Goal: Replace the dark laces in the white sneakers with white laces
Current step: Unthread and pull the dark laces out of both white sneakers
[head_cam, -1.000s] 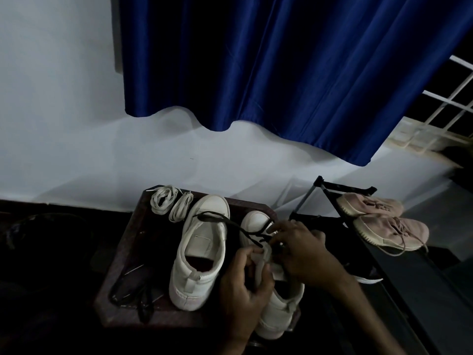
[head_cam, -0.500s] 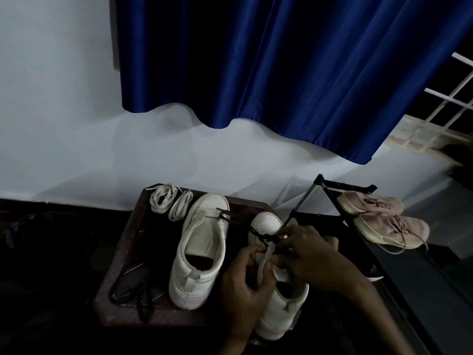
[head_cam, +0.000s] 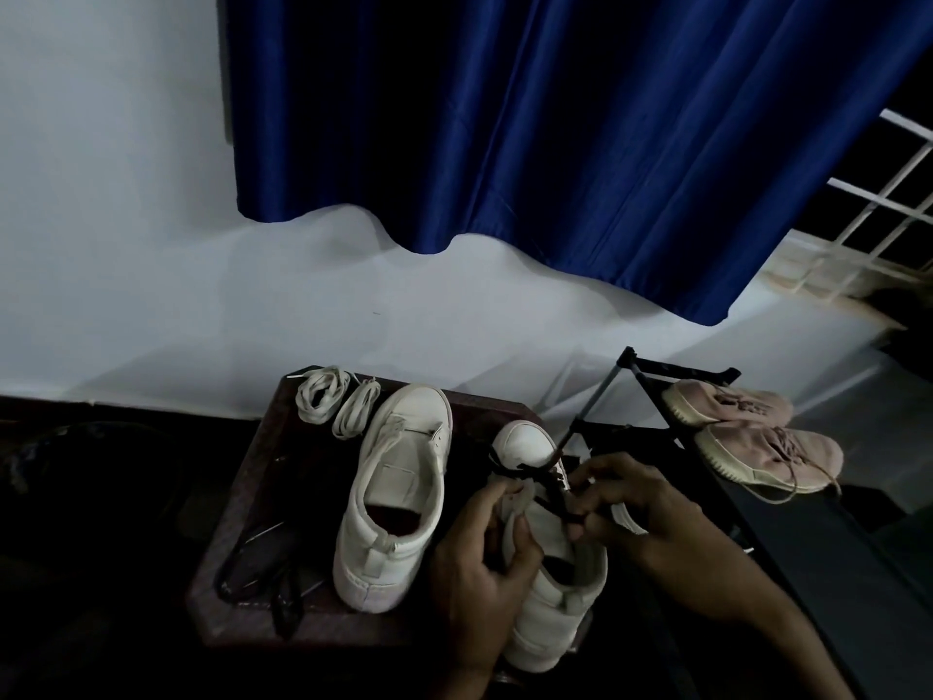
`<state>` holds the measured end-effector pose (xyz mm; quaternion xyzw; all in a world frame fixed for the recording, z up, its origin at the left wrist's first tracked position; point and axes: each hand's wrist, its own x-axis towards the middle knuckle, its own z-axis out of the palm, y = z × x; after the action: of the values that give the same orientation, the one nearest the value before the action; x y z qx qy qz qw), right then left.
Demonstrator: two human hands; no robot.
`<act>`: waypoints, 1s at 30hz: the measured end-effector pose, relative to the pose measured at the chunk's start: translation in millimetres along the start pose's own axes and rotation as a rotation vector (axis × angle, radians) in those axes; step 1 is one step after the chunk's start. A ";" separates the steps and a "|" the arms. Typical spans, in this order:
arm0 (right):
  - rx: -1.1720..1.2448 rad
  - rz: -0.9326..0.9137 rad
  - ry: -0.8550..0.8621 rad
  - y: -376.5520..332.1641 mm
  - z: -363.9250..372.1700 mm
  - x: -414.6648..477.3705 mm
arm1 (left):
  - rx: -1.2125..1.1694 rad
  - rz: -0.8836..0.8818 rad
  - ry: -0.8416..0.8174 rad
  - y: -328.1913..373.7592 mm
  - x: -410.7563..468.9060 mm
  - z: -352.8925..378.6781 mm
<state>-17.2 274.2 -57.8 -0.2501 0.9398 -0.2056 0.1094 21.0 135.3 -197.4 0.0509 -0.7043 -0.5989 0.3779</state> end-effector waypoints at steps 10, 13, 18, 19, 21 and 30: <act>-0.329 0.206 -0.012 -18.1 33.9 39.1 | -0.020 -0.075 -0.043 -4.2 -5.5 -0.1; -0.324 0.190 0.134 -19.4 38.0 31.9 | 0.006 -0.057 -0.037 -1.7 -3.6 -1.0; -0.251 0.047 0.170 -28.7 7.3 0.4 | 0.018 -0.062 -0.015 1.0 -1.4 -2.4; -0.167 0.014 0.166 -27.2 -1.4 -5.9 | 0.026 -0.059 -0.014 1.5 -1.5 -2.7; -0.009 -0.004 0.118 -20.0 -13.1 -15.4 | 0.041 -0.054 -0.016 2.3 -1.2 -3.2; -0.347 0.235 -0.060 -23.6 1.7 22.0 | -0.020 -0.038 -0.056 0.9 -3.0 -2.7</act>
<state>-25.4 243.7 -51.2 -0.1599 0.9801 -0.0188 0.1161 25.1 134.9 -198.1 0.0439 -0.7075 -0.6140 0.3470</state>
